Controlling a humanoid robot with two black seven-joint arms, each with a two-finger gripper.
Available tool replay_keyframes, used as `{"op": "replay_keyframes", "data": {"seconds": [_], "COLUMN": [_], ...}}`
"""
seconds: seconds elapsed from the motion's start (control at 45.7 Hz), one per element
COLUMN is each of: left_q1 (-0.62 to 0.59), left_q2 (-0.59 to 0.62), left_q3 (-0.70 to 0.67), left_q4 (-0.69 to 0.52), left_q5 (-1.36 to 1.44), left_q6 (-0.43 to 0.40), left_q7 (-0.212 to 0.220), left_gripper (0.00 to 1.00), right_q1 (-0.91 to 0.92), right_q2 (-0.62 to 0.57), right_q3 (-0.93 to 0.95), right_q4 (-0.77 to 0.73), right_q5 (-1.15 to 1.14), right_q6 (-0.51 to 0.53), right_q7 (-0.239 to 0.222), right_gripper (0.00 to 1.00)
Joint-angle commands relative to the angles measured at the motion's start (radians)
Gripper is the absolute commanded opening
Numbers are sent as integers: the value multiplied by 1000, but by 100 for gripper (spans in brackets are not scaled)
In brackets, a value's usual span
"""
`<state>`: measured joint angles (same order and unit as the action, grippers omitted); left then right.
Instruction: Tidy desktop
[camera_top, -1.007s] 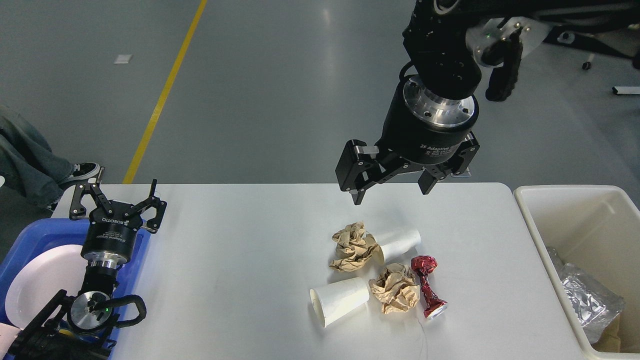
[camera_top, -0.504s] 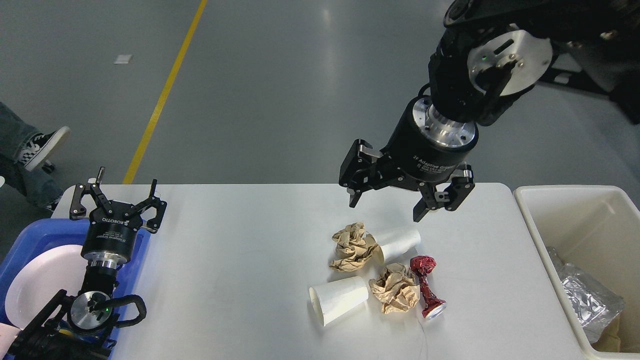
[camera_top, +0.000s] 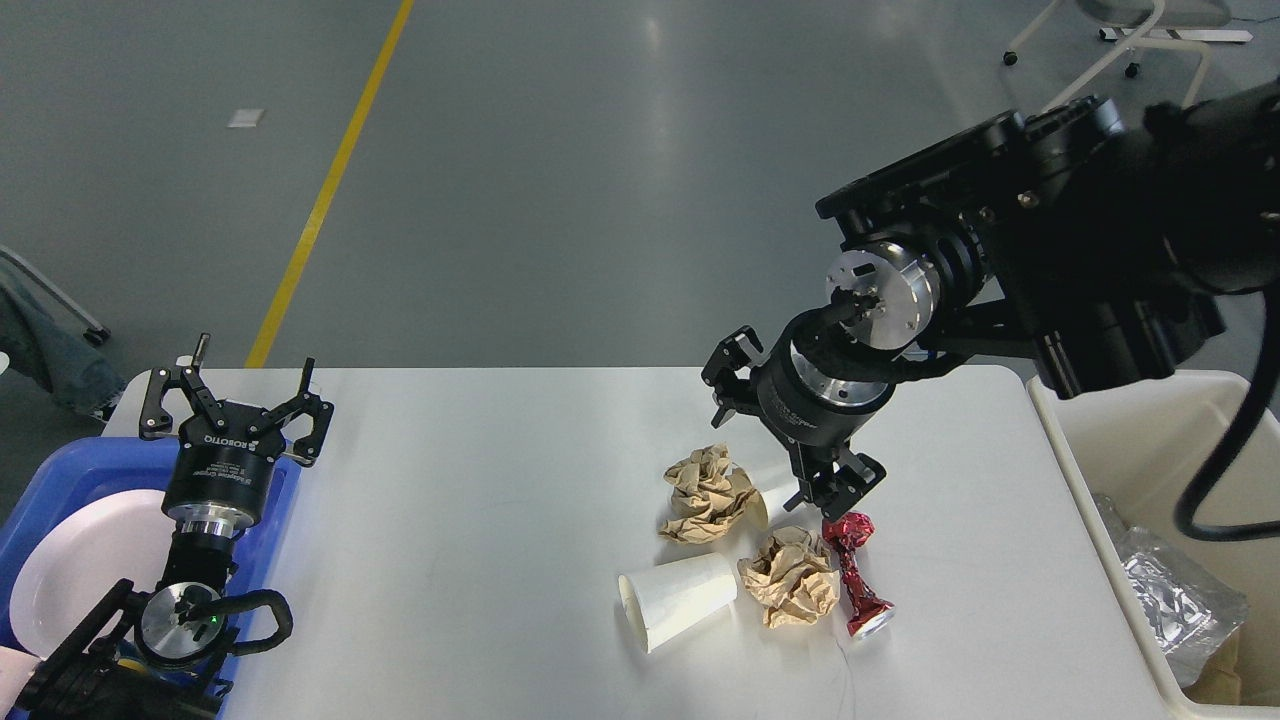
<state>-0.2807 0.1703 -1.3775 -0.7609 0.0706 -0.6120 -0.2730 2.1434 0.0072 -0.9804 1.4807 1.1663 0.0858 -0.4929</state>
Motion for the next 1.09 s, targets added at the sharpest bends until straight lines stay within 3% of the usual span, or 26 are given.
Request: {"op": "replay_keyframes", "data": {"seconds": [0.0,0.197,0.394,0.92,1.073], "left_q1": [-2,-2,0,0,0], "left_q2": [0,0,0,0,0], "left_q3": [0,0,0,0,0], "left_q4": [0,0,0,0,0], "left_q5": [0,0,0,0,0], "left_q6": [0,0,0,0,0], "left_q7": [0,0,0,0,0], "left_gripper": [96,96,96,96,96], "right_q1": [-112,-384,-575,-872,-889], "right_q2": [-1,-4,16,139,146], "right_q3": [68,236,252,272,273], "right_q4": [-10,-140,-330,-652,-674], "right_q5": [15,6,-34,-148,-169], "right_q6": [-113,-129,-129,-127,-132], "right_q7": [5,7,8,27,83], "right_gripper": [99,100,99,99,98]}}
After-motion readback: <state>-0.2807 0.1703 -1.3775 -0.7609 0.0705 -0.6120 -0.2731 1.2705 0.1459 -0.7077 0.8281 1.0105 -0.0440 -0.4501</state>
